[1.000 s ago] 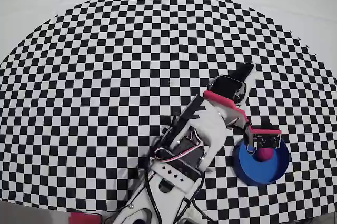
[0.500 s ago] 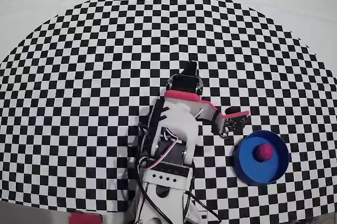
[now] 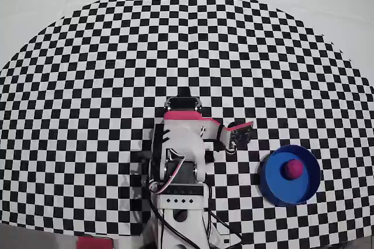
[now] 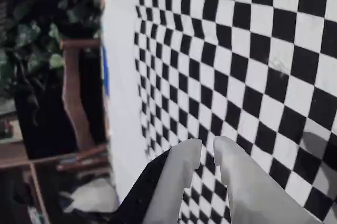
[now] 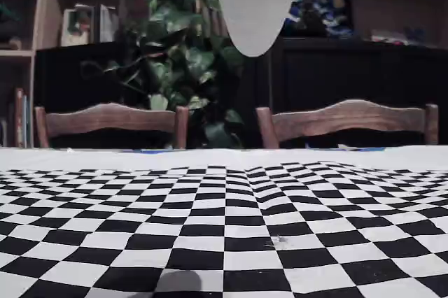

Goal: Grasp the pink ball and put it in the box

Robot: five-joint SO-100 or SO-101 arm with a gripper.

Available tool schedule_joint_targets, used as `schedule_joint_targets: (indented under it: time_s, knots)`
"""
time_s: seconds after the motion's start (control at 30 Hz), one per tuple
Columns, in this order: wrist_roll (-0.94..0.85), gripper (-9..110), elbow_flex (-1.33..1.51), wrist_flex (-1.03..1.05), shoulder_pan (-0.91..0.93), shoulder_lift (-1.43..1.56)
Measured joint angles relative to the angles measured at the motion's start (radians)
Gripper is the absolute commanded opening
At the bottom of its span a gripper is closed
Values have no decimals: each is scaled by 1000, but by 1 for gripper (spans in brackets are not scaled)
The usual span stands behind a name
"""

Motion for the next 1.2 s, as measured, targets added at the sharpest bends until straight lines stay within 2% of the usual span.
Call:
schedule_joint_targets:
  time_s: [0.37, 1.2]
  knots:
    - [0, 0, 0, 166, -34, 0]
    - [0, 0, 0, 175, -41, 0]
